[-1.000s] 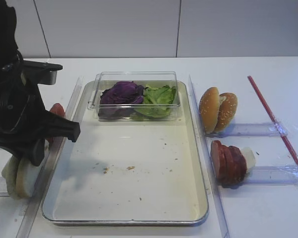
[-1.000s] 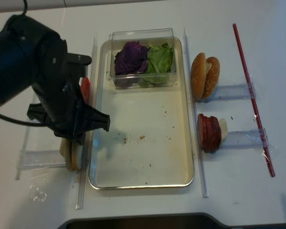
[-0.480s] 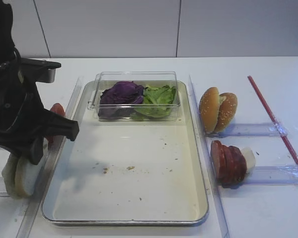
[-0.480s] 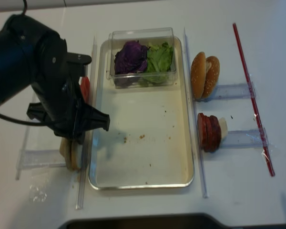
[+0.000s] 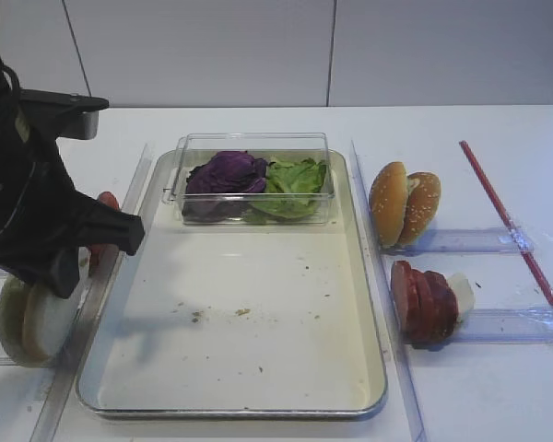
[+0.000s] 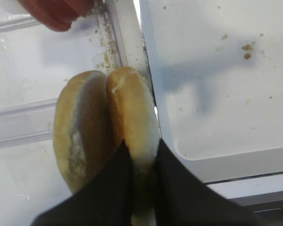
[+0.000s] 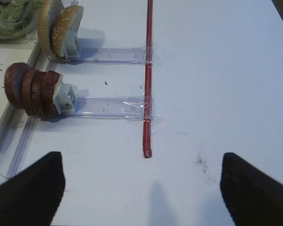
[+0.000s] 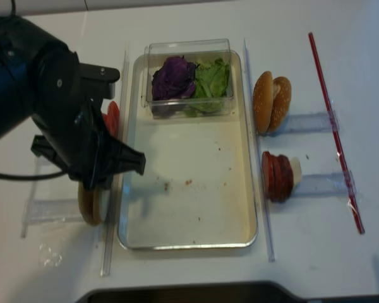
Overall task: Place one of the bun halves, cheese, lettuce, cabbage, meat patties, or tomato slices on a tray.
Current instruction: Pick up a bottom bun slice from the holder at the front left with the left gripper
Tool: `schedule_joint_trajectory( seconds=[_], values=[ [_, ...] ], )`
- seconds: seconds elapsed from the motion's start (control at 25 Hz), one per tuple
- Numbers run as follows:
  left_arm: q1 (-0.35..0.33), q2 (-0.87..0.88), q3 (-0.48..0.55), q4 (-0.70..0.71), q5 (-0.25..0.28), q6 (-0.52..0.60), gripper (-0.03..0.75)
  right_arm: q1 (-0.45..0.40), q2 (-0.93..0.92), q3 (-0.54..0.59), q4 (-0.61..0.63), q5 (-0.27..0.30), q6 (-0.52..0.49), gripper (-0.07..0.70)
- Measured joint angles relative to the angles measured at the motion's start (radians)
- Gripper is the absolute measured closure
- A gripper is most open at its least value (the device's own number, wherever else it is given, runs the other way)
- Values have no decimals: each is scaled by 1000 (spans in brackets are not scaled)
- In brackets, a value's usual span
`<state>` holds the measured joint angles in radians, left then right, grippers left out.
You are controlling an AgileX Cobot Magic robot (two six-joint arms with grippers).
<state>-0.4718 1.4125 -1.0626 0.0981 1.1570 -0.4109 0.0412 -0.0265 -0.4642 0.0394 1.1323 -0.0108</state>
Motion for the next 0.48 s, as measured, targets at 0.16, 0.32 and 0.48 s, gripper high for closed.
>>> schedule_joint_trajectory(
  seconds=[0.16, 0.32, 0.48],
  values=[
    [0, -15, 0, -6, 0, 0, 625, 0, 0, 0, 0, 0, 0, -57],
    [0, -17, 0, -18, 0, 0, 625, 0, 0, 0, 0, -2, 0, -57],
    [0, -38, 0, -19, 0, 0, 626, 0, 0, 0, 0, -2, 0, -57]
  ],
)
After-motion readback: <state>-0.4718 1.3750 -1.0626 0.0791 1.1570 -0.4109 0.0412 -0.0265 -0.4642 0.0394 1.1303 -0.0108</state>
